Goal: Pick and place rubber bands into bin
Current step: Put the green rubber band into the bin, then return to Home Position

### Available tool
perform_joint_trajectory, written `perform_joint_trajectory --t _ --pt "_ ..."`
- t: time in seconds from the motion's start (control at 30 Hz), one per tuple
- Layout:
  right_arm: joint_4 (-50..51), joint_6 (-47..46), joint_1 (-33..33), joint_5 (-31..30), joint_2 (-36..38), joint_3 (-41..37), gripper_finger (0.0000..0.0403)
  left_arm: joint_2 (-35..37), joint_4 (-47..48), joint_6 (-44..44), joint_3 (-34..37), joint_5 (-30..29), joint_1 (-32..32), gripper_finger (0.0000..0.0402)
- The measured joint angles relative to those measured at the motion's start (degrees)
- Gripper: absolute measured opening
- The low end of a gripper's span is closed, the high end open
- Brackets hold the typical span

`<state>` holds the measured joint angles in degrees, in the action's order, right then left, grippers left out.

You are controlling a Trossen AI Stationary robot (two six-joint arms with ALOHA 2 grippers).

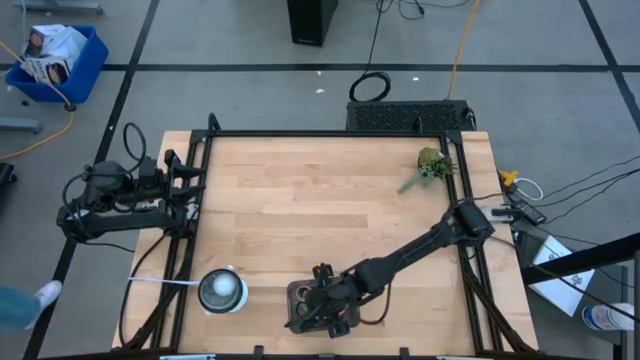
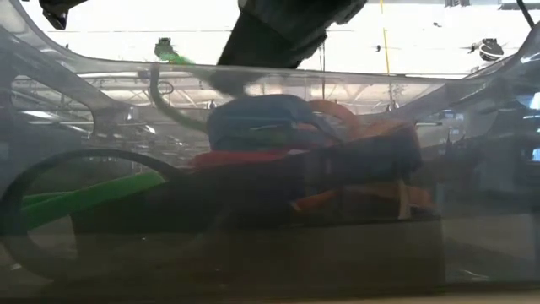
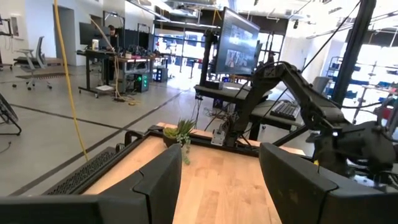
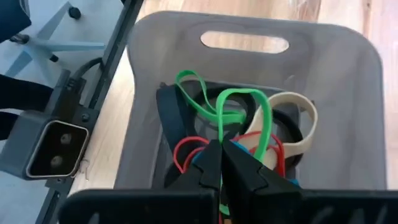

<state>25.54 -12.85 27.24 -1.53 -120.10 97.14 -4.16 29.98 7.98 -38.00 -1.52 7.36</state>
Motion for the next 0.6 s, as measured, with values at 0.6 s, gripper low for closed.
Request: perform_joint_trajectory --t 0.6 --pt "4.0 -1.0 -1.2 0.1 6.3 0.0 0.0144 0.0 -0.1 -0.2 0.0 0.0 0.0 0.0223"
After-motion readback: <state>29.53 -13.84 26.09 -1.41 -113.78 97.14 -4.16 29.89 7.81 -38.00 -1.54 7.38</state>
